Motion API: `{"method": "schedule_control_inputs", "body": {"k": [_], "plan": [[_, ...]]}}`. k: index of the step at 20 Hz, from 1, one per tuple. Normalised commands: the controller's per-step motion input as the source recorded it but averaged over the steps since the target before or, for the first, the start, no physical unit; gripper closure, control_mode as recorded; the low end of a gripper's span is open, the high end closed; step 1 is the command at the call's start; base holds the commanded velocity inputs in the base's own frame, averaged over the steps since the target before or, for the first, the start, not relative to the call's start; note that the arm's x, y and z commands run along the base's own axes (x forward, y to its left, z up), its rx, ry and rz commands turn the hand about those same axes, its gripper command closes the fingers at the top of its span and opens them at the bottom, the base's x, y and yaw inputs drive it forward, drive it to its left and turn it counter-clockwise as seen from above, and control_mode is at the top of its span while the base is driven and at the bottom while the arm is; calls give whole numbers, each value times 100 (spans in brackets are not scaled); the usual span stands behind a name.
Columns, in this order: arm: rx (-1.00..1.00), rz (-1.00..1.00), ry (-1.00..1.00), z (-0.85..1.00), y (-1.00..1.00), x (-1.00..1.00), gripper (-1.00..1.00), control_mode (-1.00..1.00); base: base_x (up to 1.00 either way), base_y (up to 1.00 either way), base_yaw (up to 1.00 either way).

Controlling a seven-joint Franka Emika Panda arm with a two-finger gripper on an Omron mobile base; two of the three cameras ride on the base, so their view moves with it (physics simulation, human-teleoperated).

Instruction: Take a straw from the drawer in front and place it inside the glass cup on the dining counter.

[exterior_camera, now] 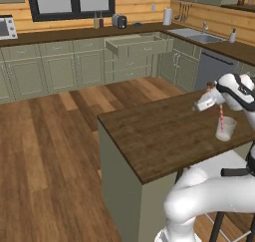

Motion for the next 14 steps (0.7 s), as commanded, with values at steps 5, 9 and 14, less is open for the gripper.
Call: {"method": "schedule_control_inputs", "body": {"k": [5, 9, 14], "plan": [[-8, 0, 9, -13, 50, 0, -100, -100, 0, 0, 0], [-7, 0, 8, -22, 44, 0, -100, -100, 0, 0, 0], [-1, 0, 1, -22, 19, -4, -100, -100, 0, 0, 0]]}}
